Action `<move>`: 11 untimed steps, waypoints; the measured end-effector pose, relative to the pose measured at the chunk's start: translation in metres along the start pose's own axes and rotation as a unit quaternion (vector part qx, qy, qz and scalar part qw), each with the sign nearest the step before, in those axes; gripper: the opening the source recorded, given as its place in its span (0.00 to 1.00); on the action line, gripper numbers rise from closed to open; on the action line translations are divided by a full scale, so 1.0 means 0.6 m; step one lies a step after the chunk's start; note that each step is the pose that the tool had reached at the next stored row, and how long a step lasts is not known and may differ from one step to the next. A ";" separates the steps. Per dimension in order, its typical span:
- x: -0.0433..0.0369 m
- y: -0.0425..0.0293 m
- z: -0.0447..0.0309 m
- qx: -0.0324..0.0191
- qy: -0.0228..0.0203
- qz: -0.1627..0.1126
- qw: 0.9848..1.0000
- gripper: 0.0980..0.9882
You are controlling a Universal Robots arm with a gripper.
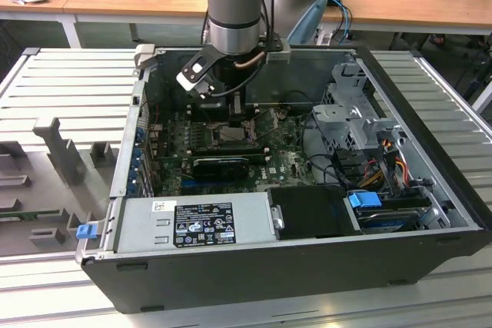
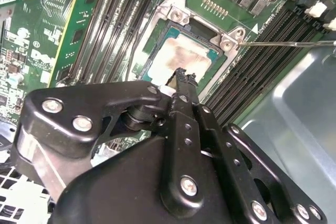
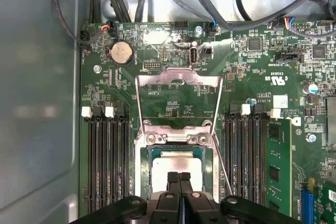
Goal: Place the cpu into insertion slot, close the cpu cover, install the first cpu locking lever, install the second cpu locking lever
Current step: 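Close the cpu cover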
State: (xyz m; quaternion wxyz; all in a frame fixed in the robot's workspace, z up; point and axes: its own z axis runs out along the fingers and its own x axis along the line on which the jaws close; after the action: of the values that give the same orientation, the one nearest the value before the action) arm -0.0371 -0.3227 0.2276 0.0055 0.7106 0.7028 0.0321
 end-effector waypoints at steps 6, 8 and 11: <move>0.000 0.004 -0.003 0.000 0.000 0.000 1.000 0.01; 0.000 0.004 -0.007 0.000 0.001 0.000 1.000 0.01; 0.001 0.010 -0.017 0.000 0.001 0.000 1.000 0.01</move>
State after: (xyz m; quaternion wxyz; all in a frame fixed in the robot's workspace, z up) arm -0.0317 -0.3224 0.2380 0.0051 0.7107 0.7028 0.0325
